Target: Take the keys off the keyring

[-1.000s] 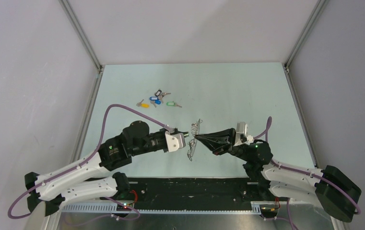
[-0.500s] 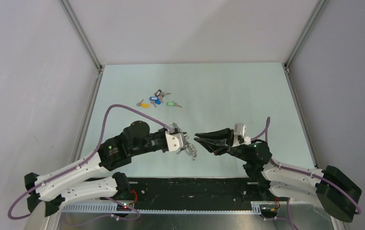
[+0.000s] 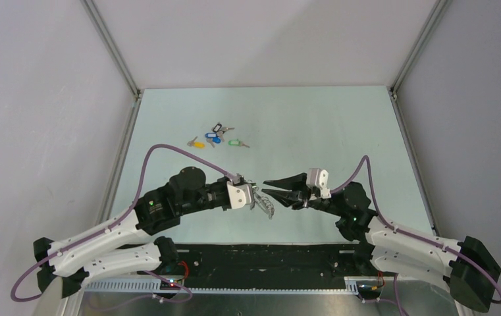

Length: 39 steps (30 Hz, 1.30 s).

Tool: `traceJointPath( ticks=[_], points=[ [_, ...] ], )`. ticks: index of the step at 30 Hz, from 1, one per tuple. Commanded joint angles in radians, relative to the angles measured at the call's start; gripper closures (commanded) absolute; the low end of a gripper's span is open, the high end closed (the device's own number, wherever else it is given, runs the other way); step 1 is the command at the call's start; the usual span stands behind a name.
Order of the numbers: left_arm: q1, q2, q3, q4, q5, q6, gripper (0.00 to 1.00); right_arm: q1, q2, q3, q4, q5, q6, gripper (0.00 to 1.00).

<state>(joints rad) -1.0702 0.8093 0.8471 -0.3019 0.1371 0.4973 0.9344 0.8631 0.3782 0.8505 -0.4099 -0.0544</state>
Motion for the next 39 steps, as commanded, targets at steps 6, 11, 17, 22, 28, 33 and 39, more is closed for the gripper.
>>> traceJointPath(
  ticks=[6, 11, 17, 22, 28, 33, 39],
  points=[
    [0.003, -0.021, 0.004, 0.044, 0.026, 0.007, 1.0, 0.004, 0.007, 0.127, -0.231, -0.079, -0.123, 0.71],
    [0.003, -0.02, 0.003, 0.043, 0.024, 0.007, 1.0, 0.005, 0.034, 0.155, -0.266, -0.112, -0.121, 0.71],
    [0.003, -0.019, 0.006, 0.043, 0.021, 0.007, 1.0, 0.011, 0.069, 0.17, -0.254, -0.127, -0.105, 0.72],
    [0.003, -0.015, 0.006, 0.043, 0.008, 0.007, 1.0, 0.022, 0.084, 0.181, -0.252, -0.134, -0.094, 0.82],
    [0.003, -0.008, 0.006, 0.043, -0.005, 0.014, 1.0, 0.026, 0.082, 0.182, -0.249, -0.131, -0.089, 0.82],
    [0.003, -0.002, 0.005, 0.044, -0.005, 0.017, 1.0, 0.027, 0.086, 0.184, -0.238, -0.124, -0.09, 0.81],
    [0.003, -0.001, 0.004, 0.044, -0.004, 0.018, 1.0, 0.027, 0.096, 0.189, -0.231, -0.123, -0.087, 0.83]
  ],
)
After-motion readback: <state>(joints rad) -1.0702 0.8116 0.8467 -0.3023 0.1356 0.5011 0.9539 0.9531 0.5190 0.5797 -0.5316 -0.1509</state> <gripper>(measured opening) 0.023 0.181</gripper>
